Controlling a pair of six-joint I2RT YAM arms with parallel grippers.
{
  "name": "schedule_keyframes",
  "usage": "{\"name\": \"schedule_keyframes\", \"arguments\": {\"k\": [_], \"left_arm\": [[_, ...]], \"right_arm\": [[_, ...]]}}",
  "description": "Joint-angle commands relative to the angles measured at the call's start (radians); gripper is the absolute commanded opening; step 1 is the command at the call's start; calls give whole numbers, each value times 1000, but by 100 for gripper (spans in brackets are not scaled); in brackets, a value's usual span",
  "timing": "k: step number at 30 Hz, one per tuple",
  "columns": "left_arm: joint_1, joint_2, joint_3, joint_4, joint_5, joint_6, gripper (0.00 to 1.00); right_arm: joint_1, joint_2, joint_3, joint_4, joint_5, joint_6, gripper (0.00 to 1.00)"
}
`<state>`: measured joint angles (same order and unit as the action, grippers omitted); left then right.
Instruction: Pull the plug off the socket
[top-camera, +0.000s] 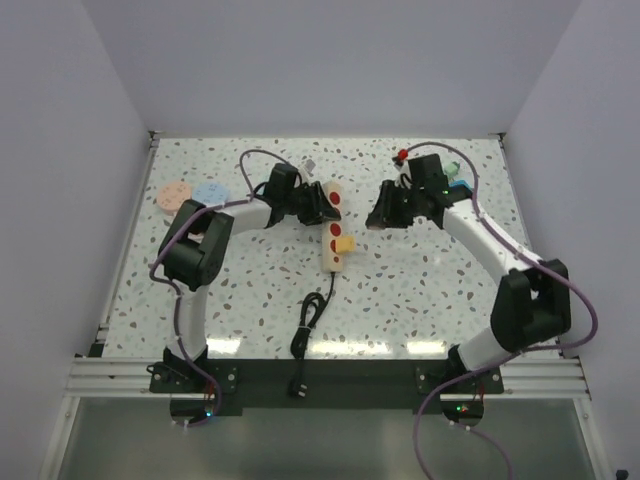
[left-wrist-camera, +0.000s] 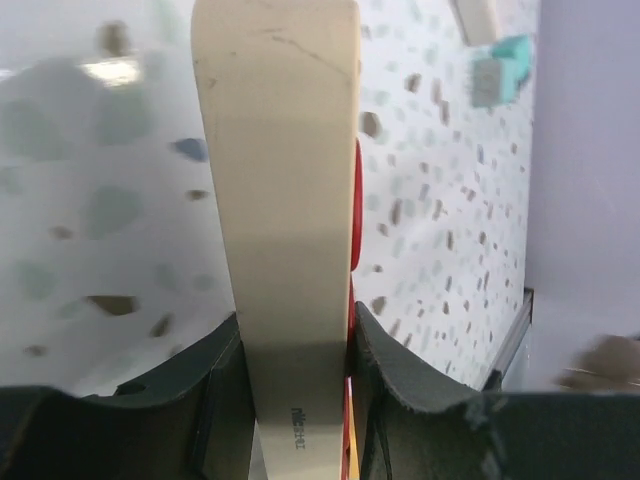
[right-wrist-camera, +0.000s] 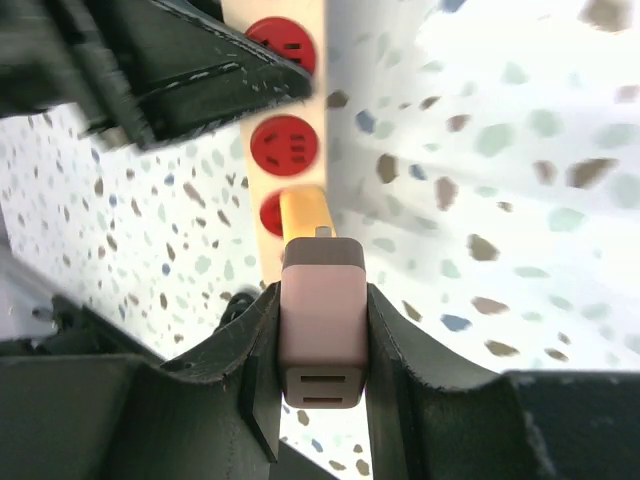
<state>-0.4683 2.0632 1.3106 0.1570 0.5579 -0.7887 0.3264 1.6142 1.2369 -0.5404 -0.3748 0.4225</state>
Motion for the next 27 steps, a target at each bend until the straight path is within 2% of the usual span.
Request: {"name": "schedule_keyframes", "arguments": {"k": [1, 4, 10, 14, 21, 23, 25, 26, 27], "left_arm": [[62, 29, 12, -103, -66, 80, 0], [62, 23, 16, -100, -64, 75, 0], [60, -11, 10, -54, -20, 45, 0], [57, -40, 16, -48, 14, 34, 0], [51, -89, 9, -73, 56, 58, 0], [51, -107, 0, -79, 54, 72, 0], [51, -112, -11, -91, 50, 86, 0], [53, -115, -13, -103, 47, 91, 0], [51, -118, -20, -106, 43, 92, 0]], "right_arm": [[-33, -175, -30, 132, 141, 56, 0], [-67, -156, -27, 134, 142, 74, 0], [-196, -48, 30, 192, 287, 182, 0], [-283, 126, 122, 232, 417, 315, 0], [-391, 383, 343, 220, 474, 449, 0], [-401, 444, 389, 240, 461, 473, 21], [-412, 519, 467, 241, 426, 478, 29], [-414, 538, 493, 235, 425, 479, 39], [-414, 555, 513, 229, 422, 478, 42]]}}
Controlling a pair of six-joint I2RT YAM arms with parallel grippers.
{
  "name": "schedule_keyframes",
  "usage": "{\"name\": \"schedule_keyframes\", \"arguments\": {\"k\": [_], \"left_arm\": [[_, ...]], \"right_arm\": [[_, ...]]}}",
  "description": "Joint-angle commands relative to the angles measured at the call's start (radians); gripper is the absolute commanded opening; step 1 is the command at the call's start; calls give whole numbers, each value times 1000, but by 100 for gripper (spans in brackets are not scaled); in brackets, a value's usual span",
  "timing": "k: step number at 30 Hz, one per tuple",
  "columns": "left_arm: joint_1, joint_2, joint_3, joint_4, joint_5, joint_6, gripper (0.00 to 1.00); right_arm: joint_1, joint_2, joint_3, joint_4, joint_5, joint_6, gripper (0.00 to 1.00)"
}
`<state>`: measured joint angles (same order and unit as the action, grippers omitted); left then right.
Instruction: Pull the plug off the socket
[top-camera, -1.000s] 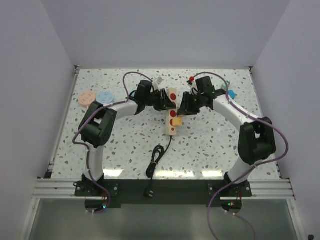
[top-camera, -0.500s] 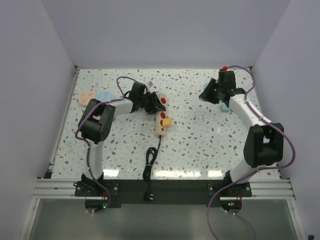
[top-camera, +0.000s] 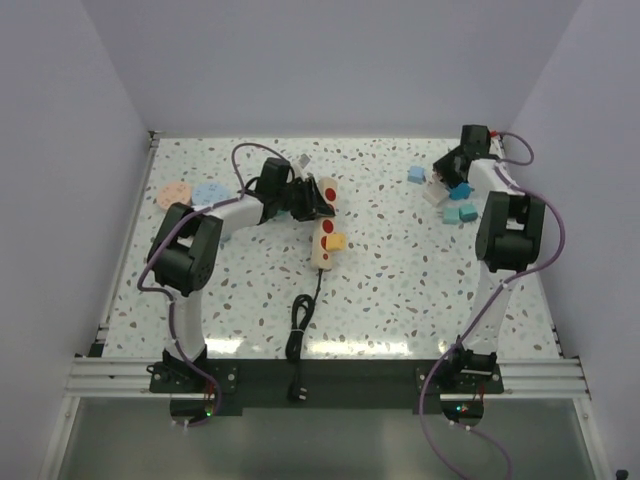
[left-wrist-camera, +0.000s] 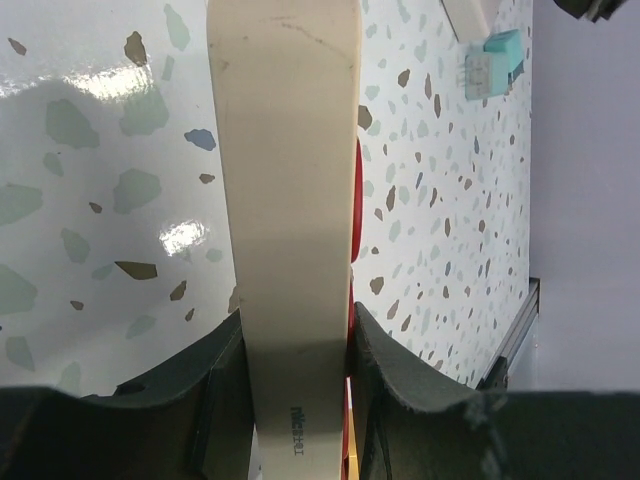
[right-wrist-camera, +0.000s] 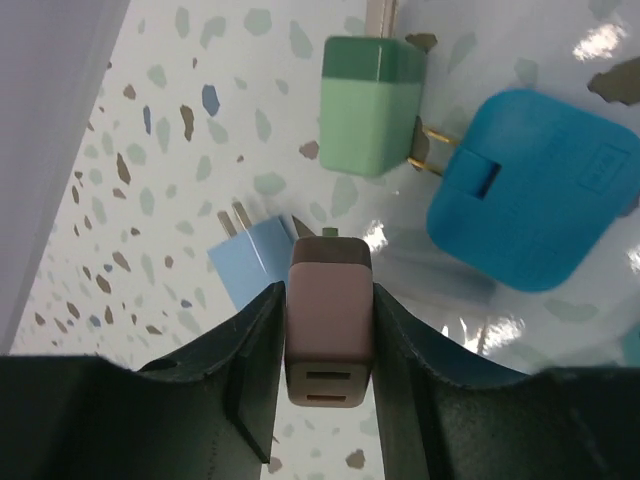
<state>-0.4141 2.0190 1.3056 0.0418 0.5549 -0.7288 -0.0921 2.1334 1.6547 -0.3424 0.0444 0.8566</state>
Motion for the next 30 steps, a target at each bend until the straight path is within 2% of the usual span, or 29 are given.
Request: {"name": "schedule_keyframes", "arguments": {"k": [1, 6, 7, 12, 18, 20, 21, 25, 30], "left_arm": [[-3, -72, -20, 10, 43, 31, 0], [-3, -69, -26, 10, 34, 29, 0], [-3, -69, -26, 10, 33, 28, 0], [-2, -66, -12, 13, 13, 16, 0], [-2, -34, 15, 39, 22, -17, 0], [-2, -25, 24, 50, 34, -27, 0], [-2, -23, 26, 58, 39, -34, 0], [-2, -8, 40, 73, 65, -52, 0], [-5, -6, 37, 79, 79, -57, 0]], "right_arm": [[2, 64, 135, 23, -6, 47, 45], [-6, 45, 157, -21, -11, 53, 74], [-9, 30, 131, -24, -12, 53, 75], [-12, -185, -36, 28, -99, 0, 76], [35, -346, -189, -41, -363, -186, 76], [118, -417, -291, -76, -445, -294, 76], [118, -417, -291, -93, -445, -327, 76], [268, -457, -427, -46, -572, -410, 75], [420, -445, -429, -37, -600, -456, 76]]}}
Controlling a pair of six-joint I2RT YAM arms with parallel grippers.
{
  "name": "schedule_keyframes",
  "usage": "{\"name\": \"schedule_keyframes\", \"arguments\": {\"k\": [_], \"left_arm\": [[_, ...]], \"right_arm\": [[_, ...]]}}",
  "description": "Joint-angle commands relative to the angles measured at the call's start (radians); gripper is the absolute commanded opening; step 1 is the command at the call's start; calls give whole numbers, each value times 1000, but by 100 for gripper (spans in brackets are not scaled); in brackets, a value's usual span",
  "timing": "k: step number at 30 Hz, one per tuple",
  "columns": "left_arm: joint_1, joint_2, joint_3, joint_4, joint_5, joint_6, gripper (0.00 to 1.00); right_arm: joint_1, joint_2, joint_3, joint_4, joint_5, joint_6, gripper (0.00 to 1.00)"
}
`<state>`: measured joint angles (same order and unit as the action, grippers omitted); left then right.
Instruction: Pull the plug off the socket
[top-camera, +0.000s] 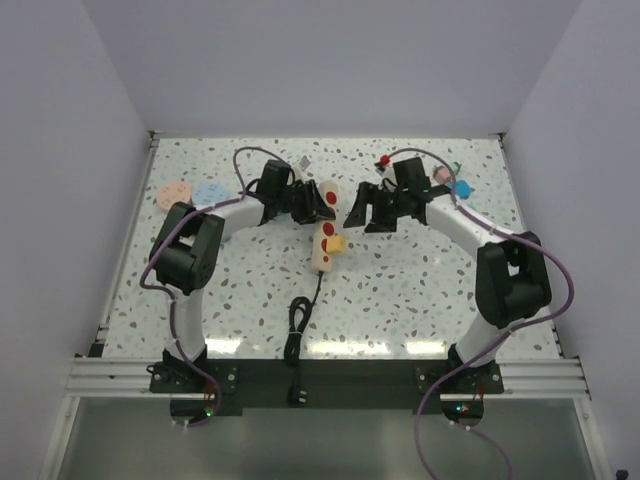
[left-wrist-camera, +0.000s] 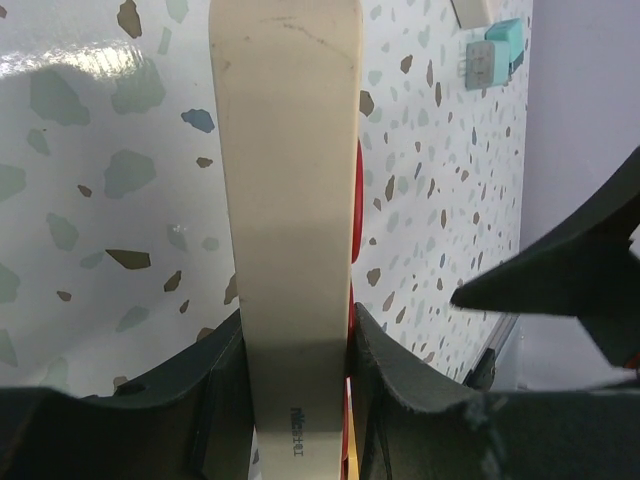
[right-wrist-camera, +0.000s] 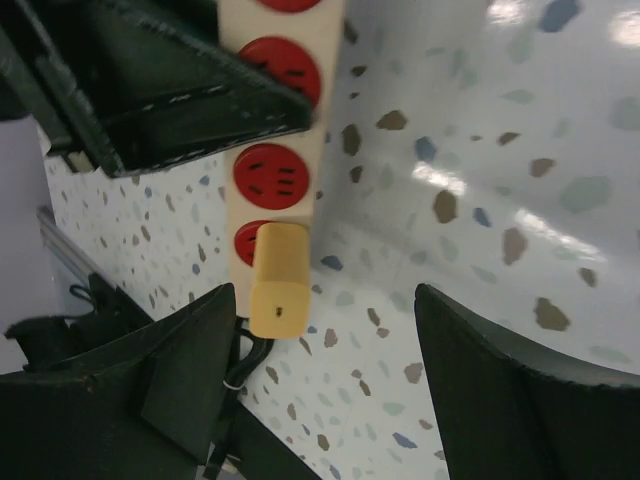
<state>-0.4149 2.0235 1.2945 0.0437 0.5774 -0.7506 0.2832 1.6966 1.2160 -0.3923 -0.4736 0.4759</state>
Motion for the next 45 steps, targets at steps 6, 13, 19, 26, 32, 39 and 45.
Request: {"name": "schedule_keyframes", "arguments": {"k": [6, 13, 19, 26, 32, 39, 45], "left_arm": [[-7, -39, 8, 94, 44, -44, 0], [-16, -68, -18, 113, 39, -59, 0], [-28, -69, -29, 127, 39, -72, 0], [-39, -66, -55, 157, 76, -73, 36], [-59, -68, -112, 170, 81, -72, 60], [-76, -68, -155, 206, 76, -96, 60], [-84, -48, -144, 225, 82, -107, 0]], "right_arm": [[139, 73, 77, -54, -51, -88, 75], [195, 141, 108, -108, -40, -106, 65], [221, 184, 113, -100, -66, -76, 34], [221, 152, 114, -82, -45, -60, 5], [214, 123, 146, -62, 23, -22, 0], [188, 61, 136, 19, 75, 38, 0], [177, 66, 135, 59, 27, 79, 0]]}}
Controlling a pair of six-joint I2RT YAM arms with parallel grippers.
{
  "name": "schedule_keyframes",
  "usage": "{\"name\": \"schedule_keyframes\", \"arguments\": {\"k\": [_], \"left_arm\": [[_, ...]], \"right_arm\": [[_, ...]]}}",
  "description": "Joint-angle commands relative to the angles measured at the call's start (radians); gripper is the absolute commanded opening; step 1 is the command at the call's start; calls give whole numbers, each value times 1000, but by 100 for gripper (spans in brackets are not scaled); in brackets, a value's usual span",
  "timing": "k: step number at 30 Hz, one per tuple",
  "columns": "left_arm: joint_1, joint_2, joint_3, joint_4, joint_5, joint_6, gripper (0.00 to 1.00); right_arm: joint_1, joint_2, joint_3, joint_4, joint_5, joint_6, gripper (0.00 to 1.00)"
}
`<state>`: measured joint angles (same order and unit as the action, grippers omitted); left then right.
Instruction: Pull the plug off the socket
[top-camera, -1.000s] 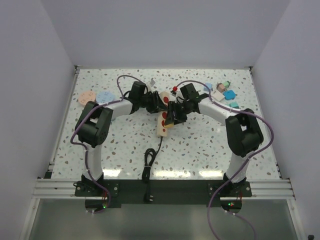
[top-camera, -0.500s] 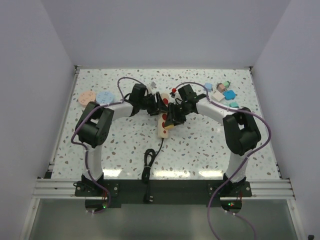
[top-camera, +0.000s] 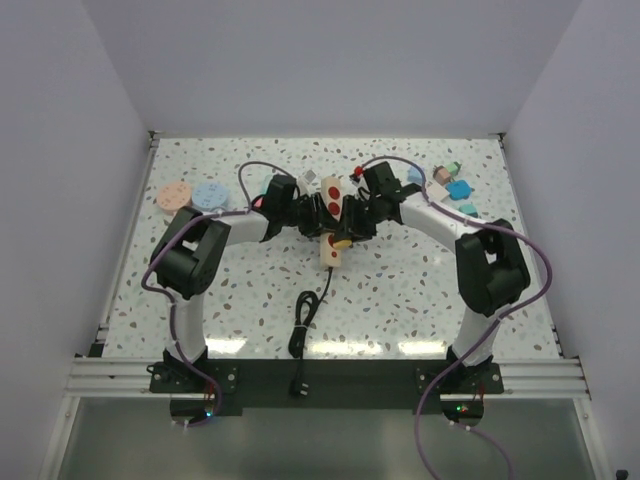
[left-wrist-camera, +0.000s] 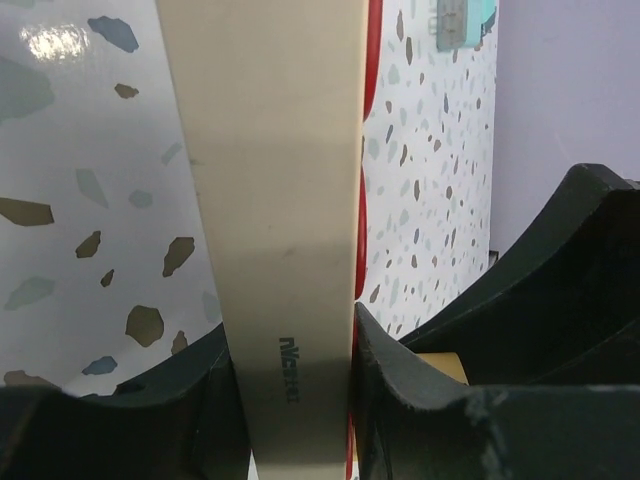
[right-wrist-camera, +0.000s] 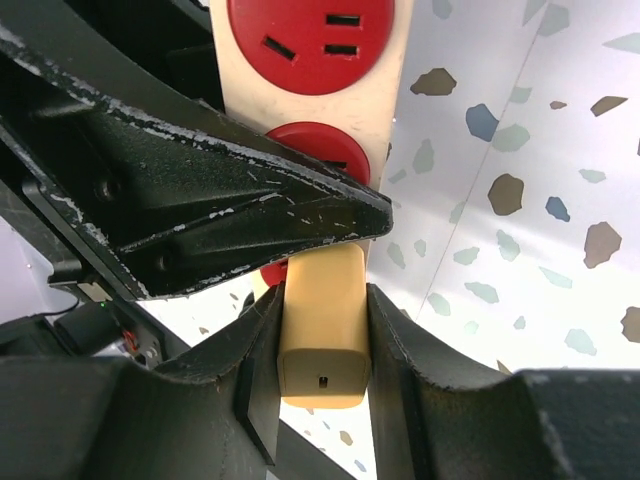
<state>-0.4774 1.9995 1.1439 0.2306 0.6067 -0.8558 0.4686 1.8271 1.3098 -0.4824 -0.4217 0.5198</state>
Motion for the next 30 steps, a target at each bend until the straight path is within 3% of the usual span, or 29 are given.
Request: {"name": "schedule_keyframes", "arguments": {"k": [1, 5, 9, 15, 23, 27, 30], "left_arm": [[-21, -22, 7, 35, 41, 1, 0], [-21, -15, 34, -40, -13, 50, 0], [-14, 16, 74, -149, -77, 113, 0], [-3, 51, 100, -172, -85, 130, 0], [-3, 77, 160, -208, -84, 143, 0], [-3, 97, 181, -217, -81, 144, 0], [-3, 99, 186, -214, -81, 138, 0]], "right_arm": [[-8, -65, 42, 146, -31, 33, 0], [-22, -49, 110, 10, -69, -30, 0], [-48, -124, 148, -142, 13, -157, 0], [-154, -288, 20, -52, -14, -124, 0], [-168, -318, 0, -4, -100, -121, 0], [-170, -327, 28, -44, -203, -162, 0], [-170, -377, 8, -87, -132, -184, 0]]}}
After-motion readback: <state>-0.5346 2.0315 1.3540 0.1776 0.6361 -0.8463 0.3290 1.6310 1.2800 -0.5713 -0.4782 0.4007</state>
